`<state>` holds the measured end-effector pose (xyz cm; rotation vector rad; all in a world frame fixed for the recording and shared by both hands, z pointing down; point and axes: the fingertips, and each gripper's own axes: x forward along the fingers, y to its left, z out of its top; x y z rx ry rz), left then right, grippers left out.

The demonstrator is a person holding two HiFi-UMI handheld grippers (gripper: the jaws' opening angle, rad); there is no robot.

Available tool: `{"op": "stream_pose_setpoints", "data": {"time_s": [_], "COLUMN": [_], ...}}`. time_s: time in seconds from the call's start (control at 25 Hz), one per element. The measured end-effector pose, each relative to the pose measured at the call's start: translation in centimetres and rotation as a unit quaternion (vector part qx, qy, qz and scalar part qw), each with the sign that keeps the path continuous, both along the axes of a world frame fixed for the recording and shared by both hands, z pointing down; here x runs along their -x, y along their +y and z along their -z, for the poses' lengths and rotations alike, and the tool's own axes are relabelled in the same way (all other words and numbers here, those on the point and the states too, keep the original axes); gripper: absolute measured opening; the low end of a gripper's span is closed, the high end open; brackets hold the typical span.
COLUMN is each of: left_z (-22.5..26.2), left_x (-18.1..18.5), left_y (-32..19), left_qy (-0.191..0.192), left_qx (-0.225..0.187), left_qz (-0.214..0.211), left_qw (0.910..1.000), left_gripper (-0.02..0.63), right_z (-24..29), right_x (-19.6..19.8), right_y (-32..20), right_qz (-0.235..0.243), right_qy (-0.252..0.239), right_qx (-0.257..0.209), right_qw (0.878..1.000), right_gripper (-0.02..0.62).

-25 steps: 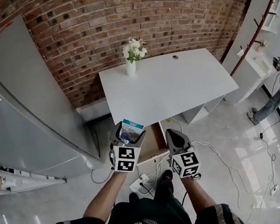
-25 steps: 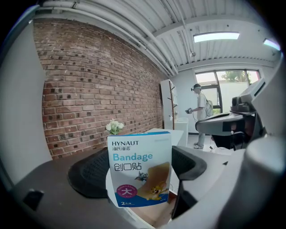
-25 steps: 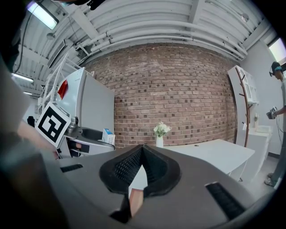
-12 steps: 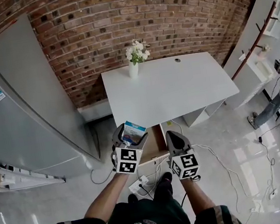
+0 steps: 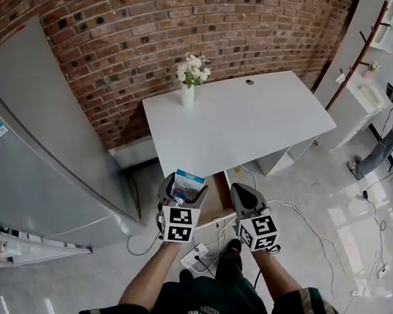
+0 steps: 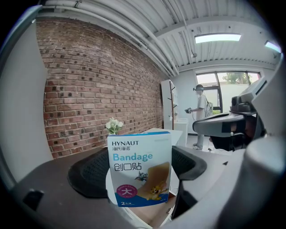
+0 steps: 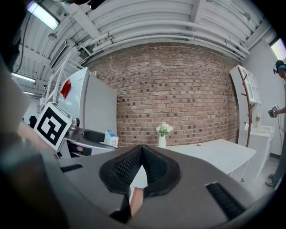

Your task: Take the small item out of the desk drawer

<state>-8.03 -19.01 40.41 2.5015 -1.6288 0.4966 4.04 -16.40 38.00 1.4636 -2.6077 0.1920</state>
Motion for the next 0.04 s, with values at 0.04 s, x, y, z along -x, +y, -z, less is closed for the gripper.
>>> {"op": "stream_pose_setpoints", "data": {"time_s": [0.04], "left_z": [-0.09], "left_x": [-0.02], "left_y": [0.05], "left_qy": [0.0], "left_qx": [0.002], "left_qz": [0.001], "left_qw": [1.0], "left_gripper": [0.433], "right_z": [-0.05], "right_x": [-0.02], "right_y": [0.03], "right_qz": [0.0], "right_qy": [0.0], "right_qx": [0.0], "right_qw": [1.0], "right_gripper": [0.023]}}
